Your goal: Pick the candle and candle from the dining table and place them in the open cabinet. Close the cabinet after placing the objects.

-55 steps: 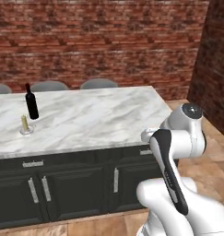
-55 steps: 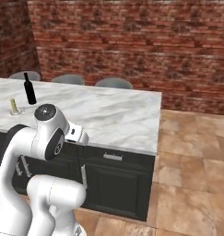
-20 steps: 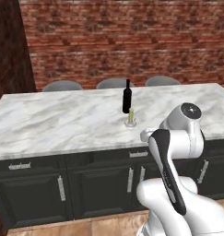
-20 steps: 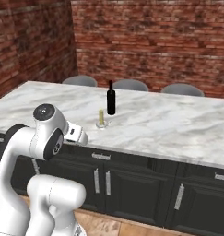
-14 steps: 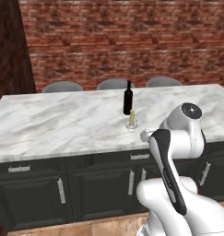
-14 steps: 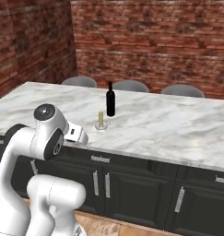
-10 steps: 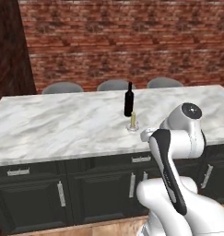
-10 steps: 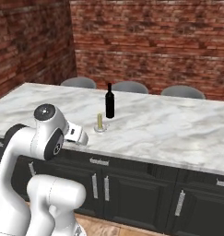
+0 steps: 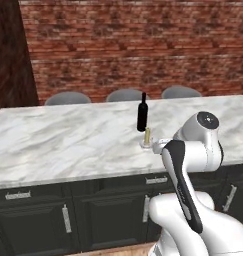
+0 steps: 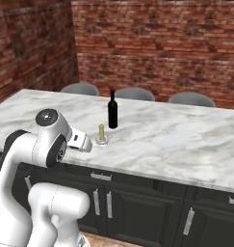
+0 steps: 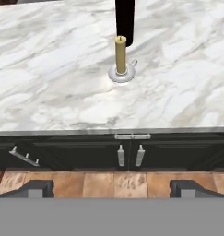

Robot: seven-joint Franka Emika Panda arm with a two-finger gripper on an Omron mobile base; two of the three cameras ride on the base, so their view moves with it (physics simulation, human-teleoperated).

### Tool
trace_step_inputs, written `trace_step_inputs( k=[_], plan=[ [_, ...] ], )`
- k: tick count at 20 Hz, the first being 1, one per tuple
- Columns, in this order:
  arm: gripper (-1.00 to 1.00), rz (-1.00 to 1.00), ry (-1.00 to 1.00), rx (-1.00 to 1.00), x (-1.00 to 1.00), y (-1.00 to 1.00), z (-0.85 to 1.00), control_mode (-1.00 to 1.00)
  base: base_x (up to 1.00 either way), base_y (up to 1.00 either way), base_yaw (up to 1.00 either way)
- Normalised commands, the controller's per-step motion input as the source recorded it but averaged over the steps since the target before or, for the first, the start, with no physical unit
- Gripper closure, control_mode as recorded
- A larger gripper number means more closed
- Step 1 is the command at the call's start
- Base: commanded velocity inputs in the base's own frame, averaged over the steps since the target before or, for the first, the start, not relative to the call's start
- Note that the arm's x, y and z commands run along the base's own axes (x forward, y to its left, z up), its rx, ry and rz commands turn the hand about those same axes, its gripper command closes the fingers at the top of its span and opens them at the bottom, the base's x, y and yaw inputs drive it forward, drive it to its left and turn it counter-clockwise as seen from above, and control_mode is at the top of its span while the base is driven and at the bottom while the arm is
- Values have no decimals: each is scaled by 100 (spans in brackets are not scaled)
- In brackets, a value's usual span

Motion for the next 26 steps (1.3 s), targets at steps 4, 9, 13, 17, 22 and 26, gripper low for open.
trace_step_inputs(
  k=[4,9,13,17,22,26],
  plan=[
    [-100,0,0,0,0,0,0,100,37,14,0],
    [-100,0,0,0,0,0,0,100,35,14,0],
    [-100,0,0,0,0,0,0,100,14,12,0],
    [-100,0,0,0,0,0,0,100,0,5,2],
    [-100,0,0,0,0,0,0,100,0,2,2],
    [-100,0,0,0,0,0,0,-100,0,0,0]
  ],
)
